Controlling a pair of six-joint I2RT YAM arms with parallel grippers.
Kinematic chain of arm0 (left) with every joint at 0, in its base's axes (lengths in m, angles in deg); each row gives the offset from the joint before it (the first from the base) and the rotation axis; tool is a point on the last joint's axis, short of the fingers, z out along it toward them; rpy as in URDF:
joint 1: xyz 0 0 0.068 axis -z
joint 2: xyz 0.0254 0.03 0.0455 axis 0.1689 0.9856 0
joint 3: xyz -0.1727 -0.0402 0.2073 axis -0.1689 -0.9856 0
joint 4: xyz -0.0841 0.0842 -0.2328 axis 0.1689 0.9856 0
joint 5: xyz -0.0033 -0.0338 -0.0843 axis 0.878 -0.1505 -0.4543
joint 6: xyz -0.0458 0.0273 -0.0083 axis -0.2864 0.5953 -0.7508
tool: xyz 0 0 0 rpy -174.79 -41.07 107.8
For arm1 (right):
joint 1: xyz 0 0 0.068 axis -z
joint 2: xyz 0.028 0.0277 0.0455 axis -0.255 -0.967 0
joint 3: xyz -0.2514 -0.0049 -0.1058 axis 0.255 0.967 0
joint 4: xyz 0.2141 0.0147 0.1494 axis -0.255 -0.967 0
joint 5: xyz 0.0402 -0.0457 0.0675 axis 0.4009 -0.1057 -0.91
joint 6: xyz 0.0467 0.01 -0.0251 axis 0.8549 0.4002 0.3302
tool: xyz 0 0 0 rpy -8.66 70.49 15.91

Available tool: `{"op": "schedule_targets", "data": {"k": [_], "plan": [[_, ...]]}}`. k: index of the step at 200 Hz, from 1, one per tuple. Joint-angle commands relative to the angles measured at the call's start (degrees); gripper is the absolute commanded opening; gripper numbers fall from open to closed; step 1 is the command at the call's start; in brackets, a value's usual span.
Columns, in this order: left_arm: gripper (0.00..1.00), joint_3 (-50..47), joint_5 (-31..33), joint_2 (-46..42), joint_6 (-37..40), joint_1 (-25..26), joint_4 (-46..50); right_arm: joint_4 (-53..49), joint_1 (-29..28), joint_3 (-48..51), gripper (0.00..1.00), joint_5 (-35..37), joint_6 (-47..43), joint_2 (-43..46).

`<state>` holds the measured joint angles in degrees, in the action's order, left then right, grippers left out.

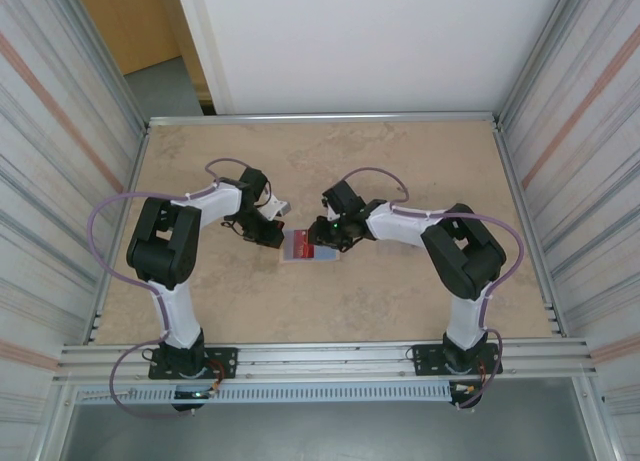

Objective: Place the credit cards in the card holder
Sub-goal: Insert the credit card into the card slot.

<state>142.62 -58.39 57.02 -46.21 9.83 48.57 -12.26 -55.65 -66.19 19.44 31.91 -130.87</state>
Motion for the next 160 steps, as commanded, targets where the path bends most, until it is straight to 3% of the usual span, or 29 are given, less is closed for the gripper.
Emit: {"op": "schedule_targets", "data": {"k": [1, 160], "plan": [[0.00, -0.4, 0.3, -0.2, 1.5, -0.4, 0.5, -1.5, 0.2, -2.3, 0.32, -0.2, -1.8, -1.8], [0.00, 0.3, 1.4, 1.8, 1.8, -0.4, 0.9, -2.5, -1.2, -6.6, 0.35, -3.3, -1.6, -6.6]]}}
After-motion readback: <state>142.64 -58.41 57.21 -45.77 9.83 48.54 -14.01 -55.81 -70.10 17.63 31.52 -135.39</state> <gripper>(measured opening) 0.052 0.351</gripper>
